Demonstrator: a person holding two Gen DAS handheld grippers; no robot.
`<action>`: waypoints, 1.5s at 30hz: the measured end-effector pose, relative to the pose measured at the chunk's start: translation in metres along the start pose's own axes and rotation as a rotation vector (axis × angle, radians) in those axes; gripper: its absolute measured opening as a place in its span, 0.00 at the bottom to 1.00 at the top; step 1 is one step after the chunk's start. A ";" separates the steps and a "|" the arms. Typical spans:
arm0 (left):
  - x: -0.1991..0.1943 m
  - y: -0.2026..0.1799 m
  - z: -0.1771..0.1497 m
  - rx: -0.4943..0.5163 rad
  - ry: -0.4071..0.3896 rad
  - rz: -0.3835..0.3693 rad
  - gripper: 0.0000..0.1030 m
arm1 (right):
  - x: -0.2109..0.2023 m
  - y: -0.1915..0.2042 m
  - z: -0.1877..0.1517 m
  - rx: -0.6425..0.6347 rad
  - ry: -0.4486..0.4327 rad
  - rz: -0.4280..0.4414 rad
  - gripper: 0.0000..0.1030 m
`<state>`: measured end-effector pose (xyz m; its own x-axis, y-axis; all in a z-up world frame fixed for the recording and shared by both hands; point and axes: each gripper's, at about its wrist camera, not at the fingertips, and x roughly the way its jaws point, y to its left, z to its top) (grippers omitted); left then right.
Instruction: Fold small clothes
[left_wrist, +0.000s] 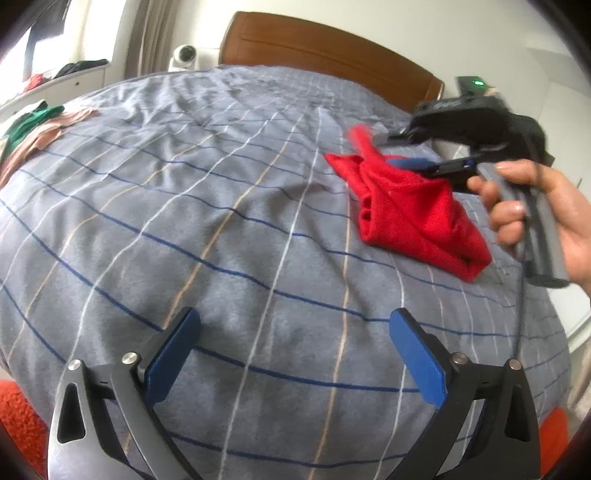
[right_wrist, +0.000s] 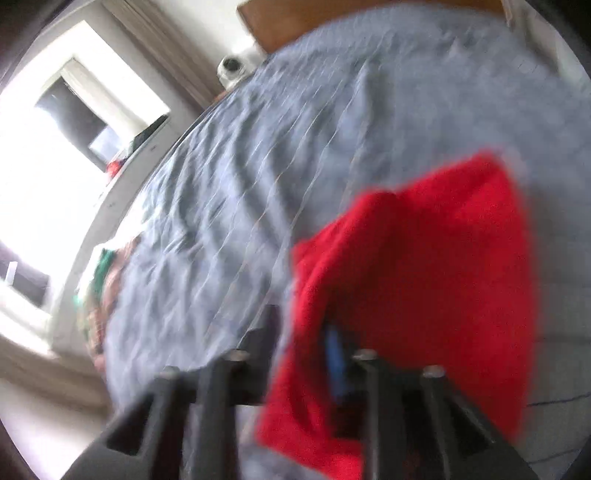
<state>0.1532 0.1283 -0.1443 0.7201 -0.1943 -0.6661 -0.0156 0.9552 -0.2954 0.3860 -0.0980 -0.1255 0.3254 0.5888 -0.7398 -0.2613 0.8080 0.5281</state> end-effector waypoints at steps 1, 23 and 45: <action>0.000 0.001 0.000 -0.002 0.000 -0.001 0.99 | -0.008 -0.001 -0.003 0.011 -0.009 0.056 0.35; 0.003 -0.004 -0.003 0.012 0.007 0.004 0.99 | -0.029 0.023 -0.095 -0.328 -0.068 -0.056 0.39; 0.050 -0.092 0.113 0.147 0.192 -0.286 0.99 | -0.122 -0.063 -0.112 -0.152 -0.210 -0.123 0.69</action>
<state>0.2690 0.0558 -0.0724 0.5371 -0.4828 -0.6917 0.2773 0.8755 -0.3958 0.2608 -0.2233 -0.1156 0.5402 0.4908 -0.6836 -0.3361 0.8706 0.3594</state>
